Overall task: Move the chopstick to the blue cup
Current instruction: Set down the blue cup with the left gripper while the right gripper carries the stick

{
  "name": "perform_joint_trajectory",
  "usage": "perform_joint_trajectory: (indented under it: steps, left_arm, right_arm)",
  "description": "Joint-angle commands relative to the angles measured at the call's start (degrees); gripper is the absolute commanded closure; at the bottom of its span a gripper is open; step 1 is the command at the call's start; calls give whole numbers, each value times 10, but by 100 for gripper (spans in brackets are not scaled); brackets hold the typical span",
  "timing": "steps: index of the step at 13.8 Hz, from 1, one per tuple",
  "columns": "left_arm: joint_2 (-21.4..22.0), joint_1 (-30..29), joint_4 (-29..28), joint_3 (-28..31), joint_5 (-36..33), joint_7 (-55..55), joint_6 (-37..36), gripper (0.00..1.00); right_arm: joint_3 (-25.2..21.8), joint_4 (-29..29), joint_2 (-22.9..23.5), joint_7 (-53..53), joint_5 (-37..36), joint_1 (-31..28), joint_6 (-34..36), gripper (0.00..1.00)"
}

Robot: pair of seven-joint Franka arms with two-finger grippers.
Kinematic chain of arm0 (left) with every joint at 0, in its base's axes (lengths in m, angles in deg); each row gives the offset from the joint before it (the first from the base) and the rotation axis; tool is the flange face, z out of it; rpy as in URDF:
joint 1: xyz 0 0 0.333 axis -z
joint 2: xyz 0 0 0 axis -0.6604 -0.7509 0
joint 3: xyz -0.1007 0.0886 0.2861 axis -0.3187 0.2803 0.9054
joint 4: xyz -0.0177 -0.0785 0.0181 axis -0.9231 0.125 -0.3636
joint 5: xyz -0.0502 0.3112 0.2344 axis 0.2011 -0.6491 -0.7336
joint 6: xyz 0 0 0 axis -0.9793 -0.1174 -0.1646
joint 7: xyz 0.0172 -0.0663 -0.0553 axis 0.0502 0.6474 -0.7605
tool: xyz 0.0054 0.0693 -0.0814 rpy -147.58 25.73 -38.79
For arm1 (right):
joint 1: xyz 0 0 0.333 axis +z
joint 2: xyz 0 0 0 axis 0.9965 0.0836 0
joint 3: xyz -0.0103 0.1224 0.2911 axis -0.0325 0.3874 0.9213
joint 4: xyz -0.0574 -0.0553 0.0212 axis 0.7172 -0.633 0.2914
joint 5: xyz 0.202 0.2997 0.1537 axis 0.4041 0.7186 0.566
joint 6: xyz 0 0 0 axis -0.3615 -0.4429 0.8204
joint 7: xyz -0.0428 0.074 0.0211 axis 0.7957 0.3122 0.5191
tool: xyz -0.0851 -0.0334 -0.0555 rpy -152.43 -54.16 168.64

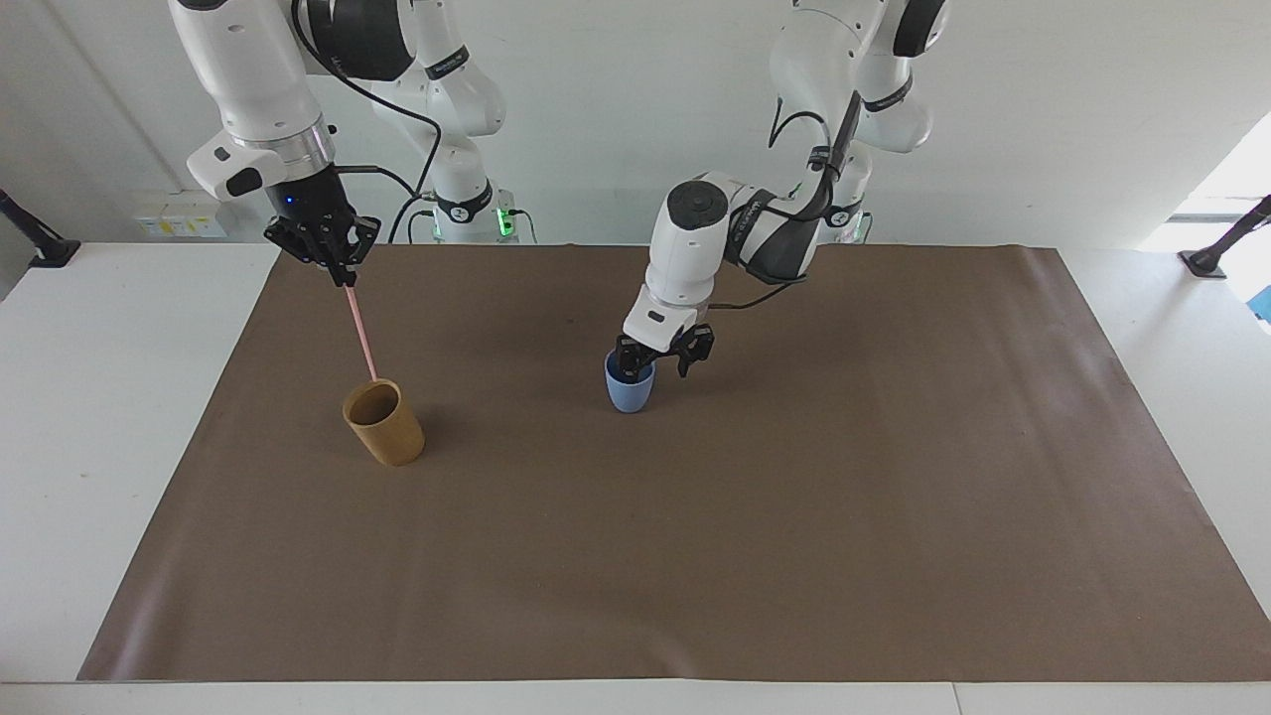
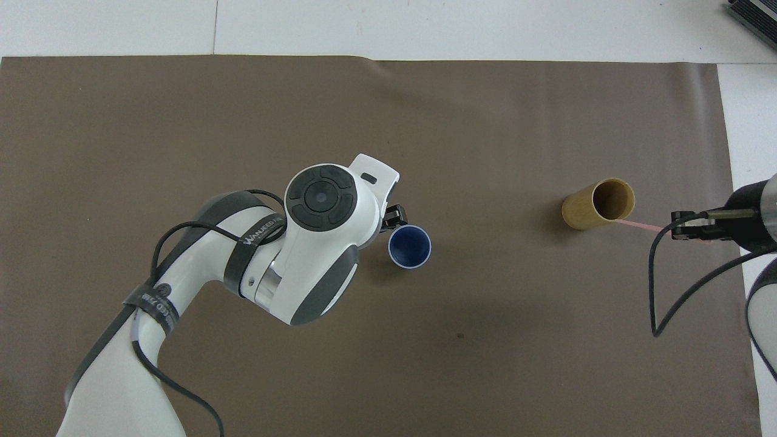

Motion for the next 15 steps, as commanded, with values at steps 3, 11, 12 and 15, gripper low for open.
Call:
perform_joint_trajectory:
  steps: [3,11,12,15]
  left_arm:
    - [85,-108,-10,-4,-1,120,-83,0]
    - [146,-287,-11,-3,-1,408,-178,0]
    - [151,-303,-6,-3,-1,434,-191,0]
    - [165,-339,42,-3,-4,484,-264,0]
  right_arm:
    - [24,-36,20,-68,27,-2,38,100]
    - [31,-25,13,-414,101,81,-2,100]
    - [32,-19,13,-452,106,98,-16,100]
    - [32,-17,22,-610,117,148,-59,100]
